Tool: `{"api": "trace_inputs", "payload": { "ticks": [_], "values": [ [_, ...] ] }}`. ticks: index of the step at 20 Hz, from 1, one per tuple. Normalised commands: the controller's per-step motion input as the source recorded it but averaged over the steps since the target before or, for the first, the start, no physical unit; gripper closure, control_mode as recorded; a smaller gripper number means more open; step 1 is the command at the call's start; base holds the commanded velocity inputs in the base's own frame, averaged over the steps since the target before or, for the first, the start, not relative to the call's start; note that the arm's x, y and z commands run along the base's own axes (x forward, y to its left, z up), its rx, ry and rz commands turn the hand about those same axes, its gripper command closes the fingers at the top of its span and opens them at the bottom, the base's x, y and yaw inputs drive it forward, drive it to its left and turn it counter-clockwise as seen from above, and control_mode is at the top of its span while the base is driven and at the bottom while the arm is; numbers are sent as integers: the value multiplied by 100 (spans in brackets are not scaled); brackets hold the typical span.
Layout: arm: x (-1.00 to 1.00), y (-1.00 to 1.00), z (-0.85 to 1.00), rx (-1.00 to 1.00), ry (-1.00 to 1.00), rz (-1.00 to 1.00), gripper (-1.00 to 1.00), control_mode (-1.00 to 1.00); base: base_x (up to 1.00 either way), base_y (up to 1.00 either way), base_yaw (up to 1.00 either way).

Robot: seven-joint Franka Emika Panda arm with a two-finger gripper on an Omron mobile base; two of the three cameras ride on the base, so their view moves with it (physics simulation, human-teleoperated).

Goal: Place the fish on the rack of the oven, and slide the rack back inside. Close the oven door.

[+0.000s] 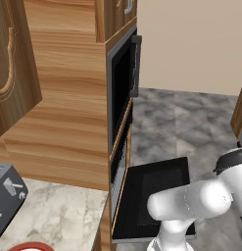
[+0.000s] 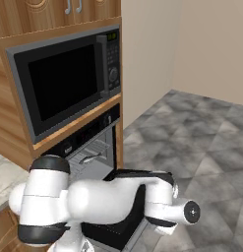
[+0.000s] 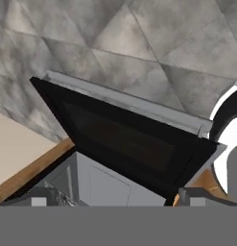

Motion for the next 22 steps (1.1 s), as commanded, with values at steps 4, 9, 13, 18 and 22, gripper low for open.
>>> {"api": "trace_inputs", "payload": {
  "ticks": [4,9,13,18,22],
  "values": [
    [0,-3,-100,11,-10,19,-100,-100,0,0,0],
    [3,0,-100,13,-14,15,-100,-100,0,0,0],
    [40,-2,-88,15,-2,13,-100,-100,0,0,0],
    [61,-24,-64,20,5,21,-100,-100,0,0,0],
    [66,-46,-53,24,12,29,-100,-100,0,0,0]
  ]
}}
